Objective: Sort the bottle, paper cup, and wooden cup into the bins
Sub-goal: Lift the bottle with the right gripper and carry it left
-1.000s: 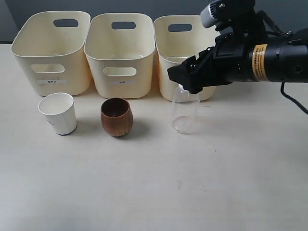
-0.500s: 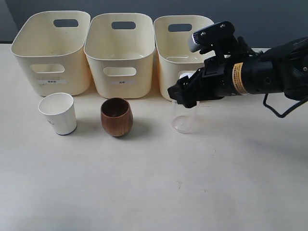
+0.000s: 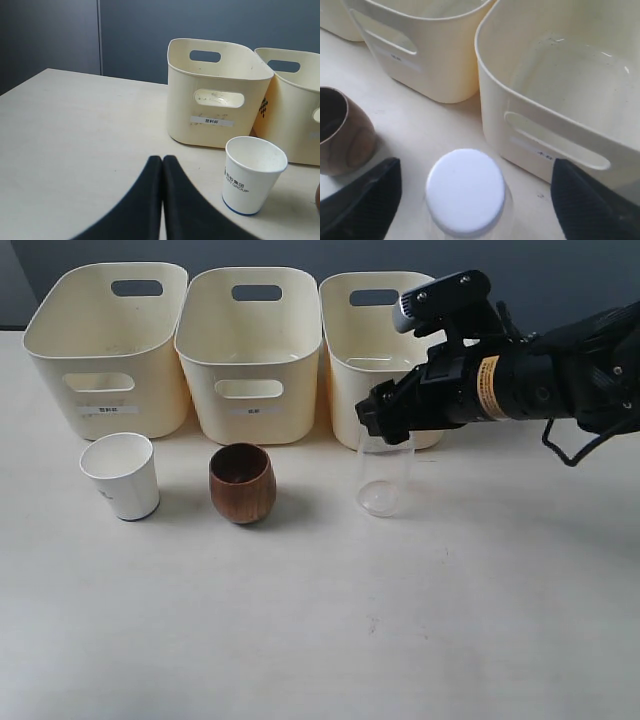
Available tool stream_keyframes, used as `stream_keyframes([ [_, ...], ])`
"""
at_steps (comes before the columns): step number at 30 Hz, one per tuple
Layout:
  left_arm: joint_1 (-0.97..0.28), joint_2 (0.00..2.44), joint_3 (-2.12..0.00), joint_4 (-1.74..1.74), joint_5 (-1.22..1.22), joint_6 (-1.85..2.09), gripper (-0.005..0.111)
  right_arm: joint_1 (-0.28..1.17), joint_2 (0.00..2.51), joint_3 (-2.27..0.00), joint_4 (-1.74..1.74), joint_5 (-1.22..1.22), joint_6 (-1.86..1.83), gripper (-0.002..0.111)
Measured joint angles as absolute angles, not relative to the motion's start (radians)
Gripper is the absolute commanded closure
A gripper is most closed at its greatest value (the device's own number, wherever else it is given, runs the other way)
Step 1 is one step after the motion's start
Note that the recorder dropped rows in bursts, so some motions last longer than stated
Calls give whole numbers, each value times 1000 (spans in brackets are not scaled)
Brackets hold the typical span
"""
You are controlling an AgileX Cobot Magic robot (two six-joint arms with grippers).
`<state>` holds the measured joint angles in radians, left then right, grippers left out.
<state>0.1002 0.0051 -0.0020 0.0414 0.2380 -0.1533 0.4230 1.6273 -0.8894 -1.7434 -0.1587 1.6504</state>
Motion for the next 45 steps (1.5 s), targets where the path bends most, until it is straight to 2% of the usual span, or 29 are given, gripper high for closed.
stream_keyframes([
  [3,100,5,-2,41,238,-153,107,423,1669,-927,-1743,-169,1650,31],
  [5,100,5,-2,41,238,-153,107,423,1692,-935,-1743,-169,1650,36],
  [6,100,5,-2,41,238,-153,107,423,1695,-935,-1743,-169,1650,42],
  [7,100,5,-2,41,238,-153,107,423,1700,-935,-1743,-169,1650,49],
  [9,100,5,-2,41,238,-153,107,423,1701,-935,-1743,-162,1653,79],
  [10,100,5,-2,41,238,-153,107,423,1701,-935,-1743,-160,1653,100],
  [11,100,5,-2,41,238,-153,107,423,1701,-935,-1743,-158,1653,108],
  [21,100,5,-2,41,238,-153,107,423,1694,-935,-1743,-161,1646,107],
  [29,100,5,-2,41,238,-153,107,481,1535,-958,-1743,-159,1616,107],
  [37,100,5,-2,41,238,-153,107,606,1475,-1143,-1743,-195,1612,107],
  [45,100,5,-2,41,238,-153,107,693,1643,-1392,-1743,-177,1595,107],
])
